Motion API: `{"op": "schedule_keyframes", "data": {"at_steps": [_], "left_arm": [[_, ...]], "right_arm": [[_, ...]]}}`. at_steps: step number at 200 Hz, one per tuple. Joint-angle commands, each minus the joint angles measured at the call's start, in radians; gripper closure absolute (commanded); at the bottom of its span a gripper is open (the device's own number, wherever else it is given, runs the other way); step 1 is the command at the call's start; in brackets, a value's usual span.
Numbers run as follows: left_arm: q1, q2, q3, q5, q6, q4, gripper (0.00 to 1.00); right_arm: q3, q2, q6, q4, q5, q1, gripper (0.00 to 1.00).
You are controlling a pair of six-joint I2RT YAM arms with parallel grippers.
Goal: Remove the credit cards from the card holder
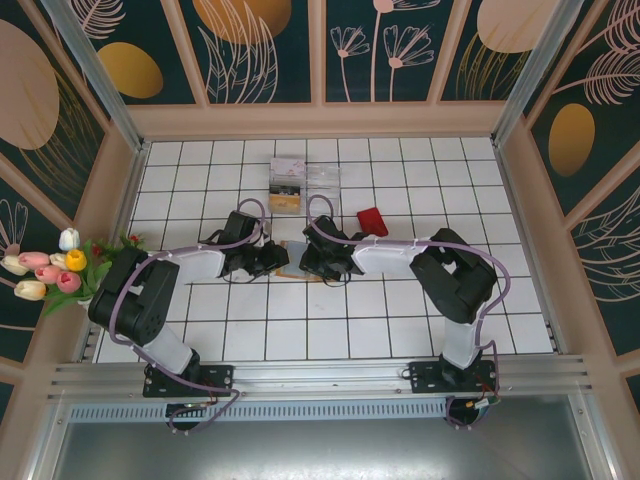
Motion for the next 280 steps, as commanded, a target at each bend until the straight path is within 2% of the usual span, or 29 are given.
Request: {"op": "schedule_keyframes", "data": {"at_steps": [1, 26, 44, 97, 154, 192, 280], "left_arm": [[-0.006, -0.046, 0.0, -0.026, 0.032, -0.023, 0.72], [-0.006, -0.061, 0.004, -0.033, 0.043, -0.039, 0.71], [-0.006, -0.052, 0.004, -0.022, 0.044, -0.035, 0.75], [-0.006, -0.008, 0.008, 0.026, 0.046, -0.02, 0.76], [-0.006, 0.017, 0.004, 0.027, 0.044, -0.016, 0.75], [-0.006, 0.029, -0.001, 0.099, 0.024, 0.028, 0.74], [-0.006, 0.046, 0.012, 0.143, 0.019, 0.051, 0.75]], "right_arm": [[-0.007, 0.021, 0.012, -0.013, -0.002, -0.004, 0.69], [-0.008, 0.018, 0.012, -0.011, 0.0, -0.004, 0.7], [-0.015, 0.018, 0.012, -0.007, -0.006, -0.004, 0.7], [-0.018, 0.015, 0.013, -0.009, -0.007, -0.004, 0.7], [-0.023, 0.019, 0.01, 0.004, -0.016, -0.004, 0.7], [-0.022, 0.016, 0.003, 0.011, -0.02, -0.004, 0.7], [-0.065, -0.055, 0.001, 0.071, -0.021, -0.013, 0.69]]}}
